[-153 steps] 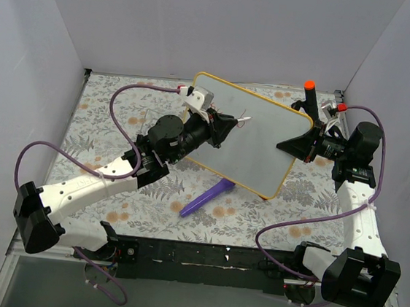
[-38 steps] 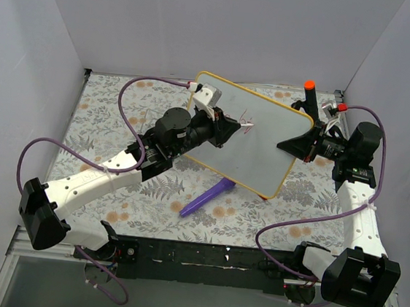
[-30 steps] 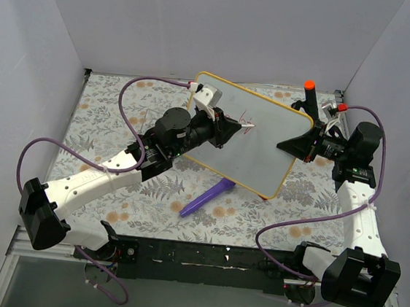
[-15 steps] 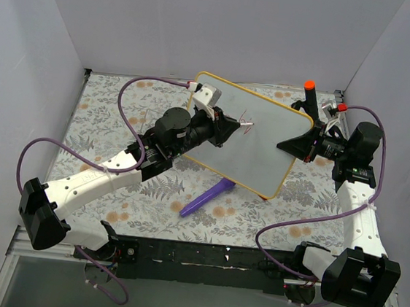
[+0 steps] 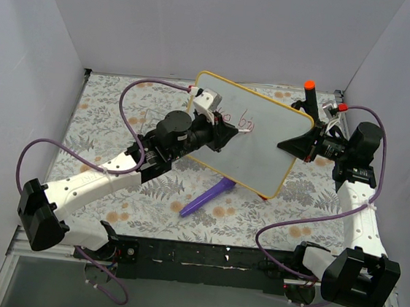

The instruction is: Write a sentence on the whiteboard

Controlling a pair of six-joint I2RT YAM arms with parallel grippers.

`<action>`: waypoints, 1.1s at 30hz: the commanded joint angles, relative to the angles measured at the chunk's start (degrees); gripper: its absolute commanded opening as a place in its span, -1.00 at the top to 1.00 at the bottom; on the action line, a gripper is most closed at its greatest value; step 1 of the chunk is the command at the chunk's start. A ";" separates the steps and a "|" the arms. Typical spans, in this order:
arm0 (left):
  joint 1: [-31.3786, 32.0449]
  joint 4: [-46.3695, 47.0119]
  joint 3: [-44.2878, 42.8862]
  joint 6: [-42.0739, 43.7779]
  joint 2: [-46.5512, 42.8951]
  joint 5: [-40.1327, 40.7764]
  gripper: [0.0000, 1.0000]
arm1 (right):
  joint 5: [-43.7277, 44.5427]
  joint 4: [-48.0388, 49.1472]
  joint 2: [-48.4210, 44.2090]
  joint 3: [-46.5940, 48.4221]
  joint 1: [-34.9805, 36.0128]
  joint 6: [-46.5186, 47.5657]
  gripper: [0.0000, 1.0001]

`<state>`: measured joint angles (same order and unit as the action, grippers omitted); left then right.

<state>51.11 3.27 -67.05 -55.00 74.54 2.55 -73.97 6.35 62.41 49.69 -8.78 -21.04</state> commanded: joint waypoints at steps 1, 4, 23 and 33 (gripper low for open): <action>-0.31 -1.95 2.00 -0.37 -2.91 -0.17 1.00 | -2.93 4.29 -1.51 1.46 -0.10 -1.11 0.97; -0.31 -2.39 2.62 -0.72 -3.26 -0.35 1.00 | -2.84 4.29 -1.59 1.55 -0.01 -1.11 0.97; -0.31 1.04 -2.56 0.34 -1.33 0.18 1.00 | -2.93 4.20 -1.59 1.55 -0.01 -1.20 0.97; -0.40 1.04 -3.44 0.69 0.08 -0.09 1.00 | -3.02 4.29 -1.50 1.55 -0.01 -1.20 0.97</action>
<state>51.09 3.51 -68.23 -55.24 74.56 2.37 -74.11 6.37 62.41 49.69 -8.78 -21.04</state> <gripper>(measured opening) 0.109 0.101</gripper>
